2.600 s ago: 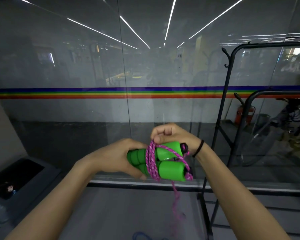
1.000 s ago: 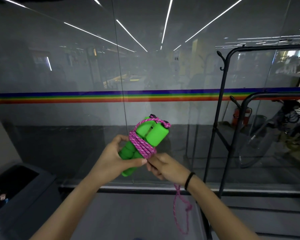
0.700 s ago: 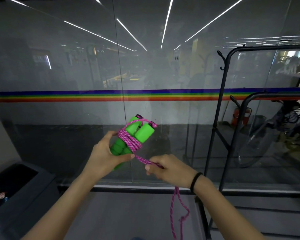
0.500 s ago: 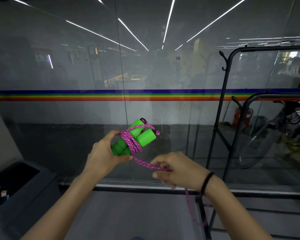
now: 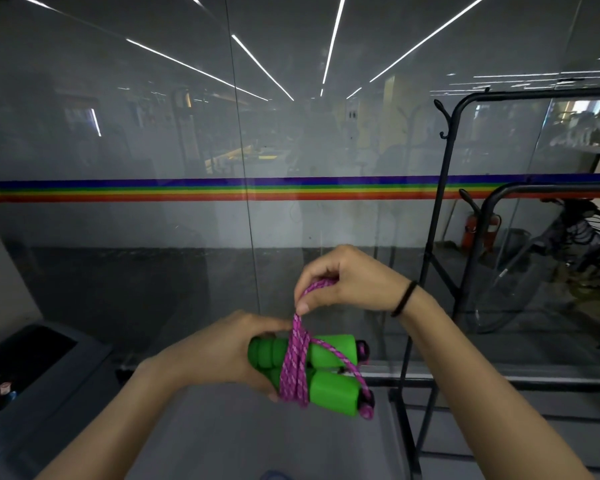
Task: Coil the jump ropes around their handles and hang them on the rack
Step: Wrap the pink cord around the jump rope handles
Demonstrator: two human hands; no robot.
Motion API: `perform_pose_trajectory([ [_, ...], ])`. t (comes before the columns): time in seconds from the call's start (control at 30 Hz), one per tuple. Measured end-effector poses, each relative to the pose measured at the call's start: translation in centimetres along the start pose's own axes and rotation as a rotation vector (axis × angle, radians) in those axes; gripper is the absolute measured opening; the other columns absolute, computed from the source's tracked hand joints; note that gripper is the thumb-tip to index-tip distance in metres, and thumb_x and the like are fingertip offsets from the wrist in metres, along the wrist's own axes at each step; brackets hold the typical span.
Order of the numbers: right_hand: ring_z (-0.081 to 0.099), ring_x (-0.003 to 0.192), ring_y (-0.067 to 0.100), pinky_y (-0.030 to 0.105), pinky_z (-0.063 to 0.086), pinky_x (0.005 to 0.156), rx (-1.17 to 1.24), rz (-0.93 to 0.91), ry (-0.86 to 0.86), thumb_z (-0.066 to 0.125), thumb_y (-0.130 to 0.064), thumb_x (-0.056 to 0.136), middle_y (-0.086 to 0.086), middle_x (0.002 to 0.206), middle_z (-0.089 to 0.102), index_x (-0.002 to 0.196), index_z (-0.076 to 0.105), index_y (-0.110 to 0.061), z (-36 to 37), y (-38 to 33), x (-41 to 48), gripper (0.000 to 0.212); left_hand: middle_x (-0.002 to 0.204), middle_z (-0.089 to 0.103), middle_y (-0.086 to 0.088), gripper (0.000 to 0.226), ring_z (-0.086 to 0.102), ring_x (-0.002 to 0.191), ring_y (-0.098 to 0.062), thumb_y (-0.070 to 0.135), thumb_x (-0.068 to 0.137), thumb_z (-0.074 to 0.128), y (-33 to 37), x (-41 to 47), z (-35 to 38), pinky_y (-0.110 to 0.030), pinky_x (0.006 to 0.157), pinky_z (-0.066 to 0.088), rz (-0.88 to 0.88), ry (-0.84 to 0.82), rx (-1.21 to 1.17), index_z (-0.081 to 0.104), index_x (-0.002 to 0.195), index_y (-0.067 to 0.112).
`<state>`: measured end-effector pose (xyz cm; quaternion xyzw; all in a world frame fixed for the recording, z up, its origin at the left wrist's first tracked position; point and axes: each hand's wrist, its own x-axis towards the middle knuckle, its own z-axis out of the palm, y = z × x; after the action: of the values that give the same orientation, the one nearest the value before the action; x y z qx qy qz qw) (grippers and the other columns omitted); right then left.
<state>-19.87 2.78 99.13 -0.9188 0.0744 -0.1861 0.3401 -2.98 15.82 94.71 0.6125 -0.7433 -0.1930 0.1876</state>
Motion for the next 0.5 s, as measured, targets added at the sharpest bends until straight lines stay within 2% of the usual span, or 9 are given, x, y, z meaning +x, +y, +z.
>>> perform_pose_trajectory([
  [0.1, 0.061, 0.065, -0.002, 0.013, 0.046, 0.065, 0.184, 0.009, 0.044, 0.070, -0.006, 0.076, -0.011, 0.067, 0.068, 0.080, 0.070, -0.014, 0.5, 1.7, 0.7, 0.008, 0.101, 0.072, 0.011, 0.059, 0.068, 0.093, -0.008, 0.014, 0.056, 0.088, 0.5, -0.4, -0.3, -0.025, 0.084, 0.052, 0.036, 0.060, -0.233, 0.065, 0.109, 0.029],
  [0.17, 0.062, 0.068, 0.000, 0.015, 0.049, 0.066, 0.255, 0.020, 0.084, 0.067, -0.012, 0.080, -0.009, 0.070, 0.069, 0.082, 0.069, -0.014, 1.2, 2.8, 0.6, 0.003, 0.107, 0.072, 0.002, 0.061, 0.067, 0.100, -0.014, 0.006, 0.055, 0.088, 0.4, -0.5, -0.5, -0.027, 0.090, 0.052, 0.050, 0.135, -0.339, 0.065, 0.111, 0.016],
  [0.23, 0.063, 0.077, 0.004, 0.023, 0.054, 0.072, 0.284, 0.014, 0.122, 0.069, -0.043, 0.075, 0.004, 0.081, 0.072, 0.091, 0.065, -0.004, 2.0, 3.1, 0.0, 0.042, 0.109, 0.072, -0.002, 0.063, 0.068, 0.101, -0.017, -0.001, 0.054, 0.087, 0.1, -0.4, -0.6, -0.024, 0.089, 0.052, 0.029, 0.203, -0.430, 0.064, 0.112, 0.012],
  [0.3, 0.063, 0.075, -0.006, 0.016, 0.053, 0.075, 0.355, 0.037, 0.167, 0.068, -0.064, 0.062, 0.011, 0.098, 0.072, 0.107, 0.056, 0.003, 3.2, 3.6, -0.7, 0.082, 0.109, 0.072, -0.004, 0.063, 0.068, 0.100, -0.020, -0.003, 0.054, 0.086, -0.4, -0.2, -0.5, -0.027, 0.089, 0.052, -0.008, 0.247, -0.508, 0.064, 0.112, 0.012],
  [0.33, 0.063, 0.072, -0.008, 0.014, 0.051, 0.076, 0.371, 0.049, 0.164, 0.067, -0.053, 0.072, 0.011, 0.106, 0.068, 0.116, 0.051, 0.005, 3.9, 3.9, -0.7, 0.074, 0.108, 0.072, -0.005, 0.063, 0.068, 0.100, -0.022, -0.003, 0.055, 0.086, -0.7, -0.1, -0.5, -0.031, 0.089, 0.053, -0.024, 0.271, -0.533, 0.064, 0.112, 0.012],
  [0.37, 0.064, 0.065, 0.000, 0.020, 0.053, 0.074, 0.374, 0.101, 0.161, 0.060, -0.032, 0.086, 0.012, 0.101, 0.069, 0.115, 0.054, 0.005, 4.6, 4.2, -0.5, 0.048, 0.108, 0.072, -0.006, 0.063, 0.068, 0.100, -0.023, -0.001, 0.055, 0.086, -0.9, 0.0, -0.5, -0.033, 0.089, 0.054, -0.040, 0.294, -0.543, 0.064, 0.112, 0.013],
  [0.4, 0.058, 0.053, 0.011, 0.032, 0.051, 0.065, 0.362, 0.158, 0.174, 0.050, -0.017, 0.093, 0.013, 0.081, 0.070, 0.105, 0.061, -0.004, 5.1, 4.2, -0.4, 0.021, 0.107, 0.072, -0.006, 0.063, 0.068, 0.099, -0.023, 0.001, 0.055, 0.086, -1.1, 0.2, -0.4, -0.034, 0.088, 0.054, -0.055, 0.315, -0.550, 0.064, 0.112, 0.013],
  [0.43, 0.046, 0.043, 0.014, 0.034, 0.042, 0.054, 0.359, 0.195, 0.187, 0.044, -0.015, 0.094, 0.003, 0.059, 0.061, 0.084, 0.063, -0.019, 5.6, 4.2, -0.3, 0.022, 0.106, 0.073, -0.005, 0.062, 0.069, 0.098, -0.023, 0.002, 0.055, 0.086, -1.2, 0.3, -0.4, -0.034, 0.086, 0.055, -0.072, 0.338, -0.556, 0.064, 0.112, 0.013],
  [0.5, 0.035, 0.042, 0.010, 0.029, 0.031, 0.051, 0.301, 0.229, 0.173, 0.039, -0.024, 0.092, -0.004, 0.046, 0.043, 0.063, 0.050, -0.023, 6.2, 4.3, -0.2, 0.031, 0.102, 0.073, -0.005, 0.062, 0.070, 0.093, -0.021, 0.004, 0.054, 0.086, -1.2, 0.5, -0.4, -0.031, 0.079, 0.057, -0.105, 0.381, -0.570, 0.063, 0.110, 0.013],
])
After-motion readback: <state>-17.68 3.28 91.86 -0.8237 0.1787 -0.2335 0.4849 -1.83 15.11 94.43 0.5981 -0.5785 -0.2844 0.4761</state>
